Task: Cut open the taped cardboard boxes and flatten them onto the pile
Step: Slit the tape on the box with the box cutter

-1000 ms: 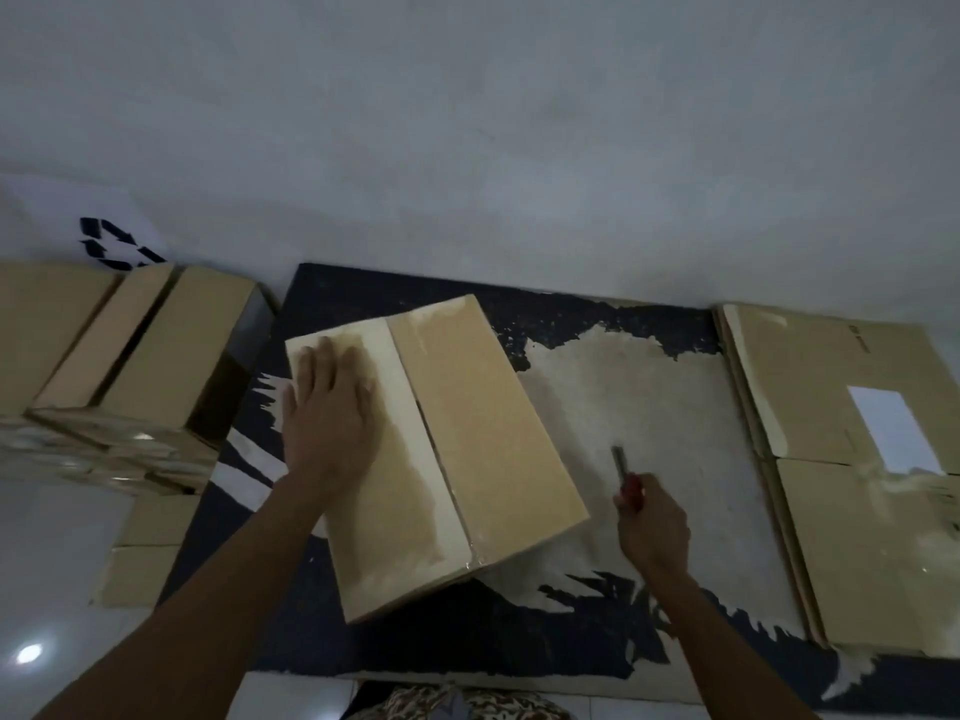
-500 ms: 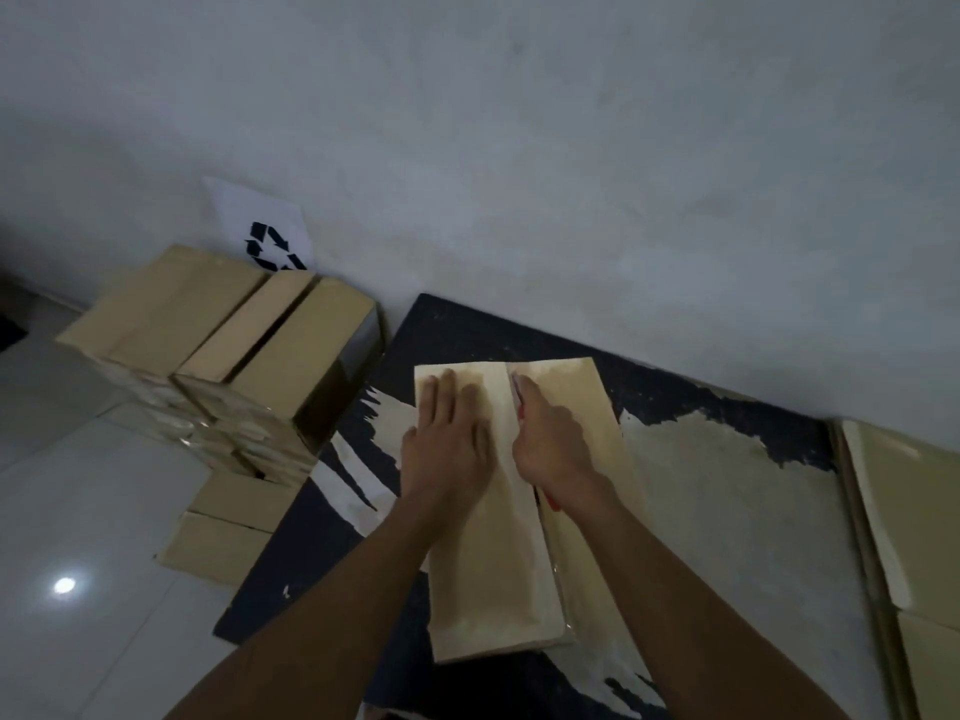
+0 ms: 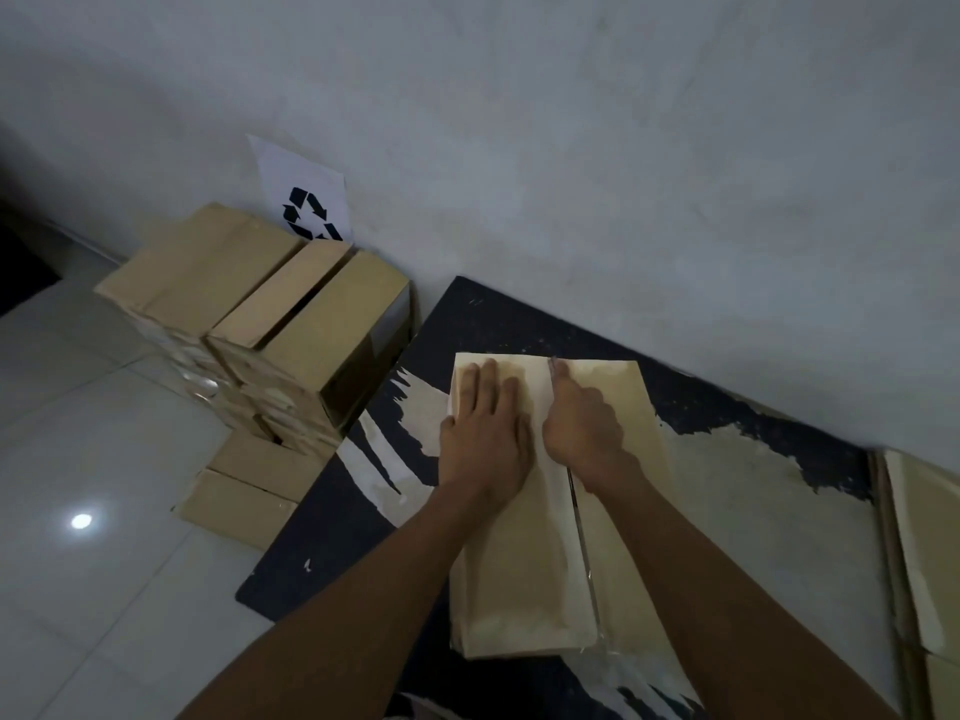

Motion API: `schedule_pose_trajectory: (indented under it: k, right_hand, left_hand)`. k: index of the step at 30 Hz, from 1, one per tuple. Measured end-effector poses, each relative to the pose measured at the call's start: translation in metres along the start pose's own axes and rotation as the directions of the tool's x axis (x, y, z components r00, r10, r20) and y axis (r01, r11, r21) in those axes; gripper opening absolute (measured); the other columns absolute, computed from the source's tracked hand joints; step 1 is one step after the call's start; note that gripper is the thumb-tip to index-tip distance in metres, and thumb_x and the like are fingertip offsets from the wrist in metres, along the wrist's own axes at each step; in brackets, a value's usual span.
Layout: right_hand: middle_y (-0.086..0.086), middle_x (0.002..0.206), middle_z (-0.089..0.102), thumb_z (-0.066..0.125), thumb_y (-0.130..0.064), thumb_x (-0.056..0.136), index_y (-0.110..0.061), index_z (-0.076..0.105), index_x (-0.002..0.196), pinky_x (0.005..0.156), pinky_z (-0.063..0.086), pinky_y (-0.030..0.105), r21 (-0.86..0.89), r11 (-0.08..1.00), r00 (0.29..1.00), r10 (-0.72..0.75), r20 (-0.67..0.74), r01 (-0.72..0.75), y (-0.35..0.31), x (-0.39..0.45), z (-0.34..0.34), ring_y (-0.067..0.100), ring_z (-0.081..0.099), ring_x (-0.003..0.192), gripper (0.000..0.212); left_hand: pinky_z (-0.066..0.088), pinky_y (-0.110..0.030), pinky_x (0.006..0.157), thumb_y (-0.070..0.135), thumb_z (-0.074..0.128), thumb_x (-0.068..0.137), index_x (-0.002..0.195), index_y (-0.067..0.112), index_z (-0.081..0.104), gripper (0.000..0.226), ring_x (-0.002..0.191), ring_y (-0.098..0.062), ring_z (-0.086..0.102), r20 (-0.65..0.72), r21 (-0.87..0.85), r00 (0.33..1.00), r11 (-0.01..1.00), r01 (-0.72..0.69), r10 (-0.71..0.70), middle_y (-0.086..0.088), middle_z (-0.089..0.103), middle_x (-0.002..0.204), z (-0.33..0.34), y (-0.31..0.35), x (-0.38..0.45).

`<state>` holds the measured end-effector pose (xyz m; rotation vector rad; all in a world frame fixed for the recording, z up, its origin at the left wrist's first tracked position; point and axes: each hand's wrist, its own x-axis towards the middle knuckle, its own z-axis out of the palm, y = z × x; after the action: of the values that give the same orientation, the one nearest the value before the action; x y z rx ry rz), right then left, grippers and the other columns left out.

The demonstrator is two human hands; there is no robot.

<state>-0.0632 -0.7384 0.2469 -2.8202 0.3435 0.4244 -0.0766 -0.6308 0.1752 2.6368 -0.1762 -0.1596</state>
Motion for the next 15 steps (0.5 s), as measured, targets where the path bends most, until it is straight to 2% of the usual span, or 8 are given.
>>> schedule_pose_trajectory:
  k: [4,10,15]
  right_hand:
    - [0.015,0.144,0.043,0.041,-0.021,0.102,-0.021,0.009,0.158,0.101,0.040,0.044,-0.057,0.998,0.999,0.000,0.034,0.002,-0.007,0.006,-0.009,0.034,0.047,0.128,0.064]
    - [0.015,0.132,0.051,0.035,-0.017,0.101,-0.026,0.019,0.155,0.092,0.046,0.046,-0.105,0.993,0.998,-0.048,0.045,0.053,0.007,0.000,-0.012,0.034,0.054,0.116,0.058]
    - [0.014,0.129,0.055,0.040,-0.017,0.101,-0.022,0.021,0.153,0.092,0.048,0.044,-0.153,0.988,0.998,-0.024,0.063,0.033,0.011,-0.042,0.002,0.033,0.058,0.112,0.056]
  left_hand:
    - [0.030,-0.057,0.115,0.048,0.021,0.105,0.157,0.023,0.011,0.059,0.152,-0.022,-0.016,0.005,0.001,1.000,1.000,0.003,-0.003,0.000,-0.013,0.166,0.001,0.000,0.001]
    - [0.028,-0.060,0.115,0.044,0.027,0.105,0.158,0.021,0.008,0.060,0.152,-0.026,-0.016,0.025,0.034,1.000,0.999,0.002,-0.003,-0.002,-0.014,0.166,0.002,0.001,0.000]
    - [0.031,-0.059,0.114,0.038,0.032,0.105,0.156,0.019,0.010,0.059,0.152,-0.029,-0.014,0.012,0.053,1.000,0.999,-0.003,0.003,-0.004,-0.012,0.166,0.002,0.001,-0.001]
